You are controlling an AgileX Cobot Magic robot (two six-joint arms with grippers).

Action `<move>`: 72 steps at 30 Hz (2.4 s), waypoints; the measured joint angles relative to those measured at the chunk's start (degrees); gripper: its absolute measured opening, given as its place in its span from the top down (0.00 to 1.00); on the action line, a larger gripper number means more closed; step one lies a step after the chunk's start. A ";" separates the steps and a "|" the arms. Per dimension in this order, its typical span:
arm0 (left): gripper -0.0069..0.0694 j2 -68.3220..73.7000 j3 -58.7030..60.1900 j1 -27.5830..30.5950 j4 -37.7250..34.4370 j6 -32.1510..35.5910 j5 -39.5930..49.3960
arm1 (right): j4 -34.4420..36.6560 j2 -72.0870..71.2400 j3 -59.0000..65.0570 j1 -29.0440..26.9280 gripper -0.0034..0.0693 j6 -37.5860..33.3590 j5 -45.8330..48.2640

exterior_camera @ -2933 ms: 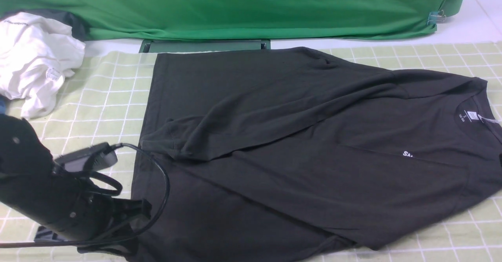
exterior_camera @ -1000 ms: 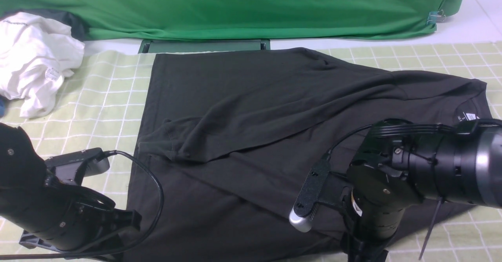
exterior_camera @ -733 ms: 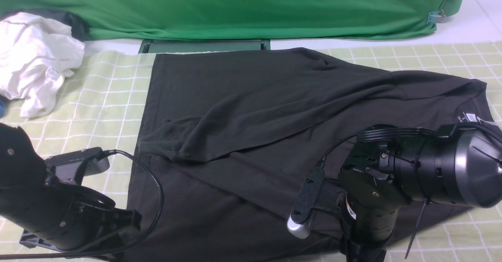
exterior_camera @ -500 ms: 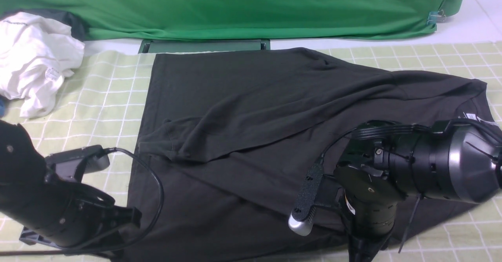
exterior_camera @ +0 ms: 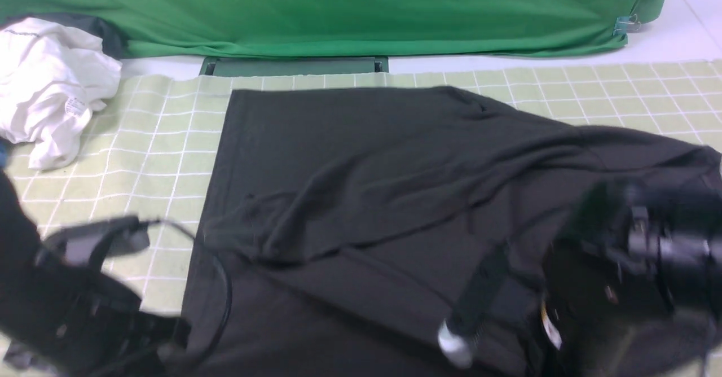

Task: Fold a long-sleeved shirt over a green coffee tablecloth.
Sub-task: 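Fold the black garment in half by bringing its near edge over to the far edge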

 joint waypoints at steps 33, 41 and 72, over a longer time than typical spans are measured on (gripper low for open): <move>0.88 15.28 -29.15 0.00 -4.88 -6.84 -14.56 | -15.35 6.43 -25.48 -17.48 0.94 5.51 -3.47; 0.88 30.23 -41.84 0.86 -4.09 -7.05 -15.66 | -15.35 17.43 -34.64 -21.77 0.94 5.00 -6.82; 0.88 50.64 -56.23 3.96 -2.12 -10.99 -33.70 | -15.48 41.17 -61.35 -27.37 0.87 -0.20 -20.10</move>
